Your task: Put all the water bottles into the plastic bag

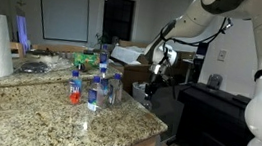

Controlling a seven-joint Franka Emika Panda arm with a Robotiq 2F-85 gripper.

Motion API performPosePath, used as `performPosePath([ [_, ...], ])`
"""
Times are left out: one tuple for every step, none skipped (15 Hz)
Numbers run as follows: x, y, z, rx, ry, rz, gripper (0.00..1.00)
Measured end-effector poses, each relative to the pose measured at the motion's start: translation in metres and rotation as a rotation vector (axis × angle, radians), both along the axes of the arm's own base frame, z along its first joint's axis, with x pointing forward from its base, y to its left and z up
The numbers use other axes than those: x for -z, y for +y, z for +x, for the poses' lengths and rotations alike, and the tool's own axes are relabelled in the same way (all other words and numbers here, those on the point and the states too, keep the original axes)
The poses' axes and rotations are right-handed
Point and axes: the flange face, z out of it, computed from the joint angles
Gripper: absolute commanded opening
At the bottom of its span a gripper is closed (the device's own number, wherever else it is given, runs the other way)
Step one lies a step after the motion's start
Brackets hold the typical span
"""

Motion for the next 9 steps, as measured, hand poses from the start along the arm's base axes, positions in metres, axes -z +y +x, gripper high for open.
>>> performPosePath([
  [0.003,-0.001,-0.001,0.001,0.006,0.0,0.11],
  [0.007,-0.003,-0.002,0.002,0.011,-0.001,0.11],
  [0.01,-0.005,-0.003,0.003,0.018,-0.003,0.11],
  [0.013,-0.008,-0.004,0.004,0.023,-0.006,0.11],
  [0.015,-0.01,-0.005,0.005,0.029,-0.011,0.11],
  [0.016,-0.012,-0.006,0.009,0.034,-0.015,0.11],
  [0.018,-0.014,-0.006,0.012,0.038,-0.019,0.12],
  [0.018,-0.015,-0.007,0.014,0.042,-0.022,0.6],
  [0.019,-0.016,-0.007,0.015,0.045,-0.026,0.62],
])
